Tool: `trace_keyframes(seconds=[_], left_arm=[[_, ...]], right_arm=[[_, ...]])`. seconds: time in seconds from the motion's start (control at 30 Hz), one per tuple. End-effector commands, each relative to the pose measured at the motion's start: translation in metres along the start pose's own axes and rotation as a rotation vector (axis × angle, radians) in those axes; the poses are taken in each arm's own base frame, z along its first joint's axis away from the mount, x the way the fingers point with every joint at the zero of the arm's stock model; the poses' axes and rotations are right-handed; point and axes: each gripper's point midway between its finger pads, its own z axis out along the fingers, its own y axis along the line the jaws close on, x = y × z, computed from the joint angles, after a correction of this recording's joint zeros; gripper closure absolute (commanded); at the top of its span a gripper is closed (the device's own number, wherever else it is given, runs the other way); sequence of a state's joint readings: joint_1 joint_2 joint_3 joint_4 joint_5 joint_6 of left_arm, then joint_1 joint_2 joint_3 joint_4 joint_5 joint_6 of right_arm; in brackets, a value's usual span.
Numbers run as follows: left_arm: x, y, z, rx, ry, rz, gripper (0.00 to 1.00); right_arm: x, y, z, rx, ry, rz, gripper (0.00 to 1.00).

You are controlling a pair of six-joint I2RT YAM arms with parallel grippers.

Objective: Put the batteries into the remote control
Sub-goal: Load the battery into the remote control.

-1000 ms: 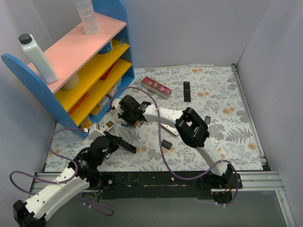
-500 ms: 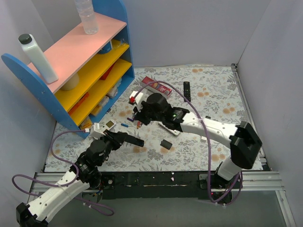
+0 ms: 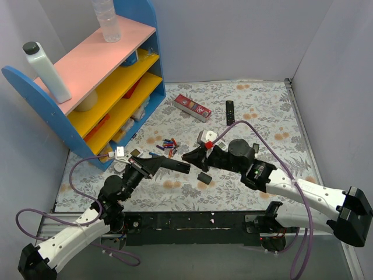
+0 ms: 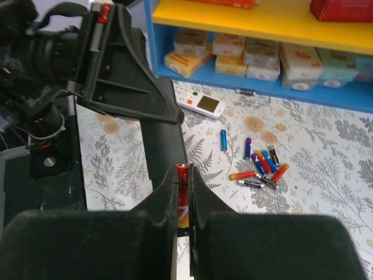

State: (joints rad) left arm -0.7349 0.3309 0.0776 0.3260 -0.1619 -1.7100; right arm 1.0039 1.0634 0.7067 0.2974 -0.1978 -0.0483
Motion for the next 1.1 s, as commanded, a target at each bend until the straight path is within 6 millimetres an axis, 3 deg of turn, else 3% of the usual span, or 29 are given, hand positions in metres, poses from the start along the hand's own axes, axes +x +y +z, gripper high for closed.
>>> trace_keyframes(seconds=[0.0, 0.17, 1.07], left_arm=[[-0.001, -0.034, 0.001, 0.159, 0.012, -0.003, 1.00], [0.003, -0.039, 0.003, 0.184, 0.032, -0.013, 1.00], [-0.006, -0.053, 0.002, 0.230, 0.002, -0.044, 1.00]], right_arm=[[-0.035, 0.018, -0.009, -0.078, -0.155, -0.025, 0.99], [-0.038, 0.027, -0.013, -0.121, -0.171, -0.019, 0.99], [0.005, 0.023, -0.003, -0.118, -0.042, -0.026, 0.99]])
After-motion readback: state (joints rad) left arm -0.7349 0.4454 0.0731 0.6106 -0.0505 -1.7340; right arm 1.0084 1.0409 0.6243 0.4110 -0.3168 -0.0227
